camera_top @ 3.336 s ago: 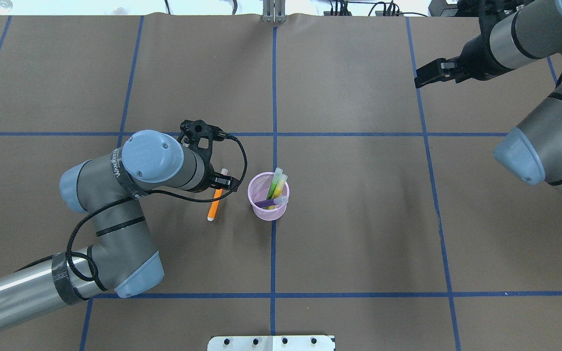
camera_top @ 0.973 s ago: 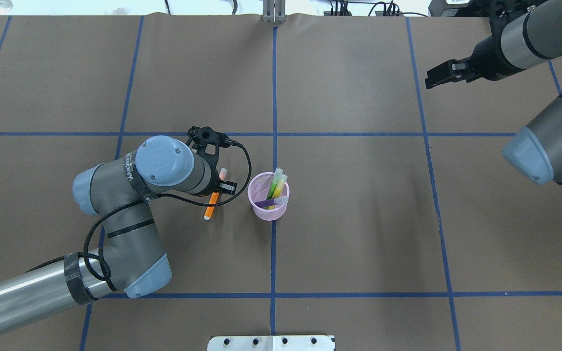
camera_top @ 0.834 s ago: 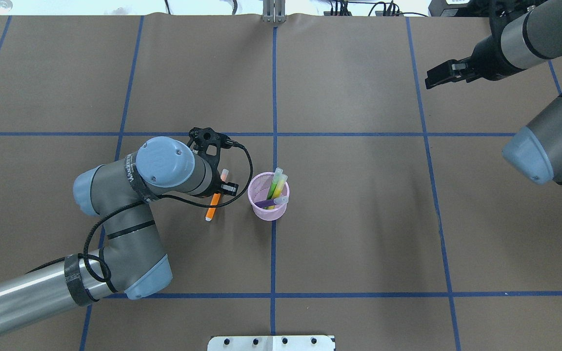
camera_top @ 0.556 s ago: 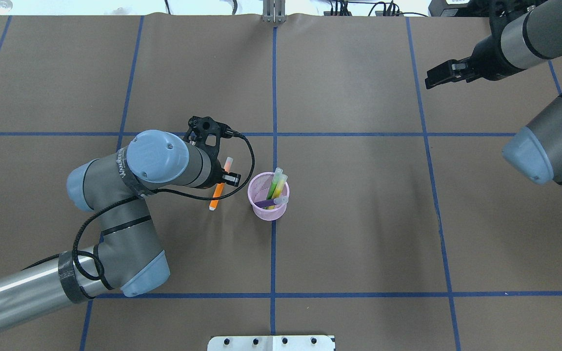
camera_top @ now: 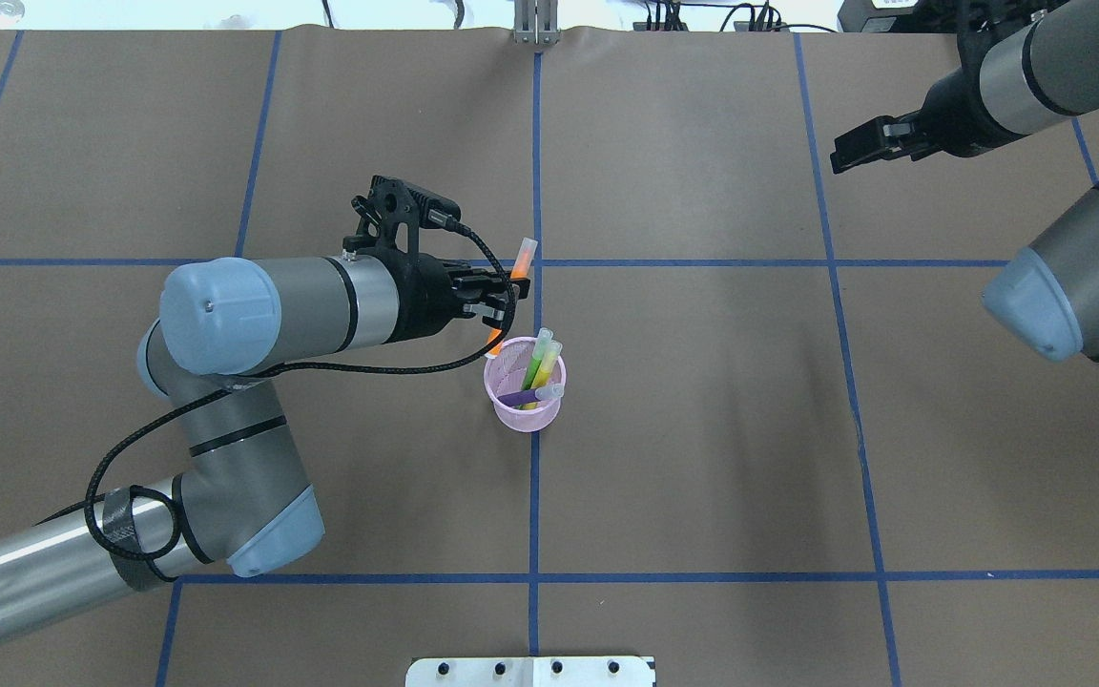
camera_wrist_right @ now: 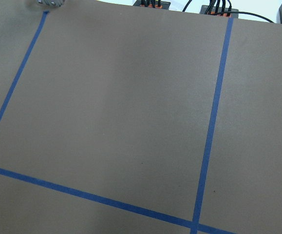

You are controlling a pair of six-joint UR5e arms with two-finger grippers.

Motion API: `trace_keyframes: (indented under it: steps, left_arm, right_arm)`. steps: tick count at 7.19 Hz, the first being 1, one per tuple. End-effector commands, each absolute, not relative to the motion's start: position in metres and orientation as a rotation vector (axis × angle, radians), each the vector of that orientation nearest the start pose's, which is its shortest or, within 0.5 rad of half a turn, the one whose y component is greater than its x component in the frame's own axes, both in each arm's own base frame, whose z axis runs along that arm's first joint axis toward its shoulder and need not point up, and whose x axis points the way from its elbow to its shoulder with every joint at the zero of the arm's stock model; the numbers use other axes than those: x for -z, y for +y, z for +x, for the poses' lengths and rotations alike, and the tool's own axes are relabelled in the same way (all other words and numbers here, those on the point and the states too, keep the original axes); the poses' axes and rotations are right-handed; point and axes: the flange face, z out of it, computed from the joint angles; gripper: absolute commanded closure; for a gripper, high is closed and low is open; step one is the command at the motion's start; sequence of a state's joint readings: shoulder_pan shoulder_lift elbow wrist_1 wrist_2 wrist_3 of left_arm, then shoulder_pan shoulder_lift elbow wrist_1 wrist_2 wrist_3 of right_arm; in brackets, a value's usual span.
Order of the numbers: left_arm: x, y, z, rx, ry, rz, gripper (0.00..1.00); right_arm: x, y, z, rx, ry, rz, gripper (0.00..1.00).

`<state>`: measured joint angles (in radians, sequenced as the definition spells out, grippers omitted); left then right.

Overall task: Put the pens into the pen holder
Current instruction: 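Lift the orange marker and carry it above the cup with the left gripper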

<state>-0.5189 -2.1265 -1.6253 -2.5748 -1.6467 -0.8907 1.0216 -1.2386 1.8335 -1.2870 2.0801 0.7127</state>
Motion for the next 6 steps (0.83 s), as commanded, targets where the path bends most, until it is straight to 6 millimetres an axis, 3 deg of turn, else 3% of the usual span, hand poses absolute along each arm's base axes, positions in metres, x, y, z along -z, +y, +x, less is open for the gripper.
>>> trace_keyframes:
  steps: [1,3,4,5,6]
  left_arm:
    - [-0.193,-0.426,0.49,-0.128,1.536,1.038,1.0]
    - [-0.182,-0.422,0.498,-0.157,1.554,1.134,1.0]
    - [-0.179,-0.404,0.516,-0.213,1.526,1.202,1.0]
    - [-0.197,-0.403,0.529,-0.225,1.497,1.246,1.0]
    - [-0.206,-0.403,0.529,-0.289,1.452,1.325,1.0]
  right_arm:
    - [-0.323,-0.551,-0.238,0.073,-0.889,0.412,0.01]
    - [-0.322,-0.551,-0.238,0.073,-0.89,0.416,0.01]
    - [-0.322,-0.551,-0.238,0.073,-0.89,0.416,0.01]
    - [-0.322,-0.551,-0.238,0.074,-0.889,0.417,0.01]
    - [-0.321,-0.551,-0.239,0.076,-0.89,0.418,0.01]
